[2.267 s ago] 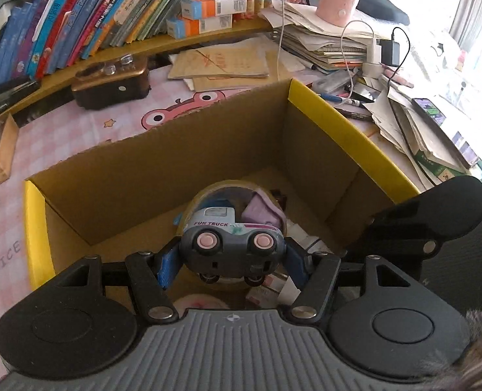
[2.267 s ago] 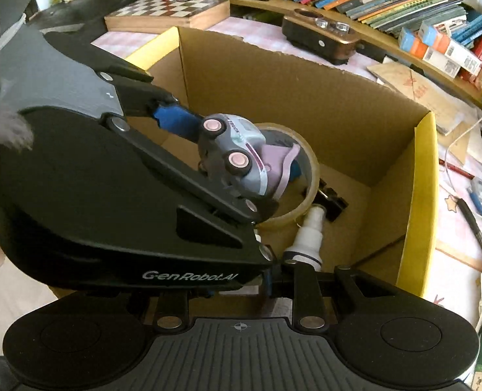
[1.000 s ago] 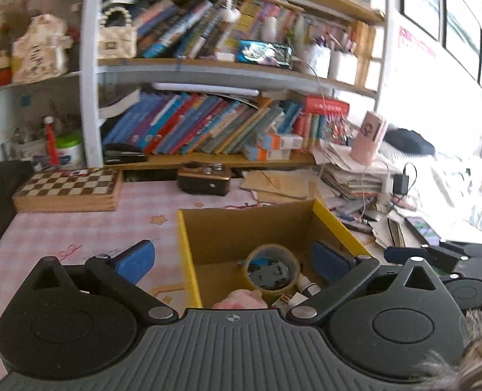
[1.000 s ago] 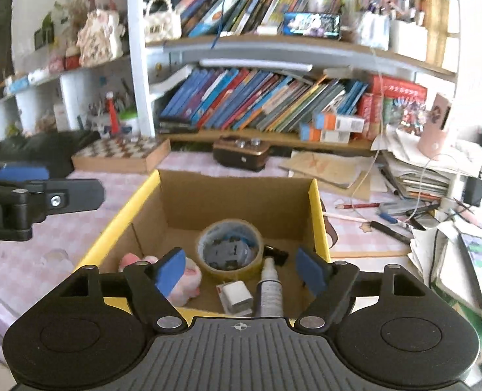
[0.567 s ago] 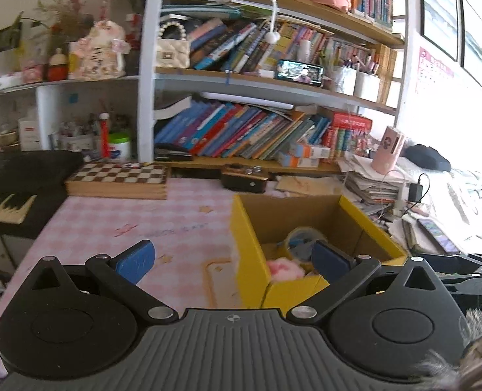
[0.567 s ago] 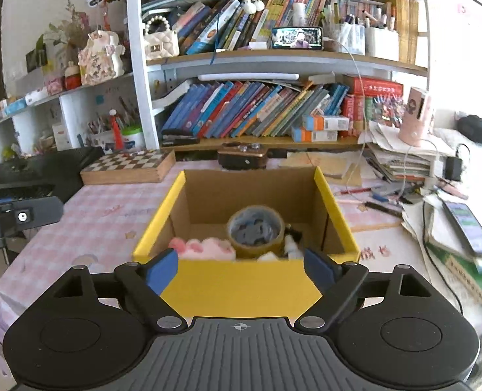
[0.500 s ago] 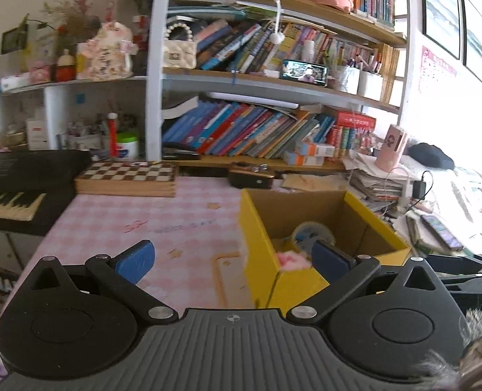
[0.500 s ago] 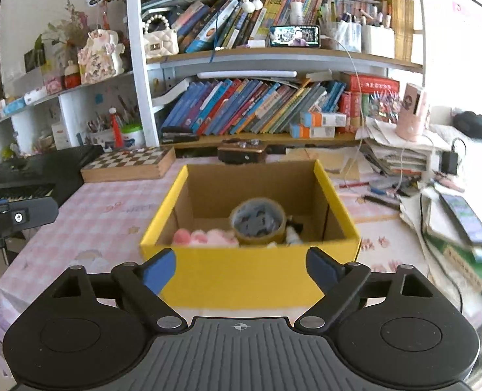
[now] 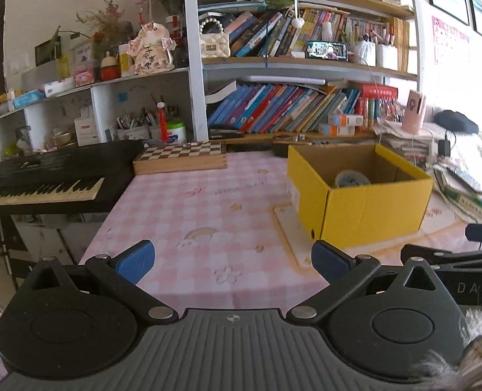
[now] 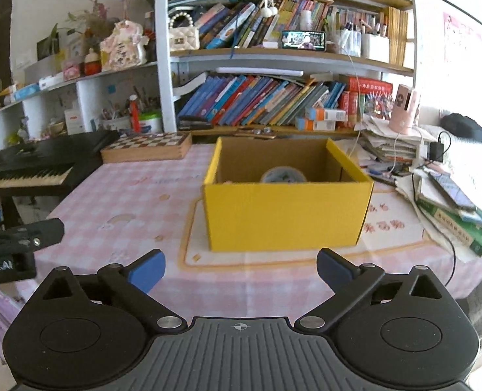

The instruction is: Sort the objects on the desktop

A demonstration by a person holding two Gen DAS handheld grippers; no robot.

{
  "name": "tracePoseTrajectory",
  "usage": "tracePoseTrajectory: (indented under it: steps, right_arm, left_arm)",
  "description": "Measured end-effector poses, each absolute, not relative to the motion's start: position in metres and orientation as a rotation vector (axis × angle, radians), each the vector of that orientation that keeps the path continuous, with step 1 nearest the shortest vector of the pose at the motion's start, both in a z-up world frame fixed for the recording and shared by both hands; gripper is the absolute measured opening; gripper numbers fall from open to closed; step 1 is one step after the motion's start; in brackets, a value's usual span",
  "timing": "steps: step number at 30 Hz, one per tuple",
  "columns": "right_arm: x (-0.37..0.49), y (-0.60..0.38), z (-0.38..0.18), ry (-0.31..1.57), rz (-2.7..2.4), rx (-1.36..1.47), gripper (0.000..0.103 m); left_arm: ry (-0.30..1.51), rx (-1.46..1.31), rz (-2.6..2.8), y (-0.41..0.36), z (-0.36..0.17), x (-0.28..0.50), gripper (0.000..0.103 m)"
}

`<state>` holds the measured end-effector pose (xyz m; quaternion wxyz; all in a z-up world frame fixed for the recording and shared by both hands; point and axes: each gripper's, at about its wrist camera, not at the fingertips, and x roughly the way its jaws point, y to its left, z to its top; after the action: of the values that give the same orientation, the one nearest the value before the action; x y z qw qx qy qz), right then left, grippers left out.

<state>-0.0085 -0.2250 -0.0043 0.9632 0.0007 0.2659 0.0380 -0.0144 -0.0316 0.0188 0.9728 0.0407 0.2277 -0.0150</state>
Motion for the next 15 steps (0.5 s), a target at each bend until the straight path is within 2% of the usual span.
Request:
tracePoseTrajectory:
  steps: [15]
  right_arm:
    - [-0.039,-0.204,-0.015,0.601,0.048,0.01,0.101]
  left_arm:
    - [0.542,0.047,-0.007,-0.001,0.003,-0.036,0.103]
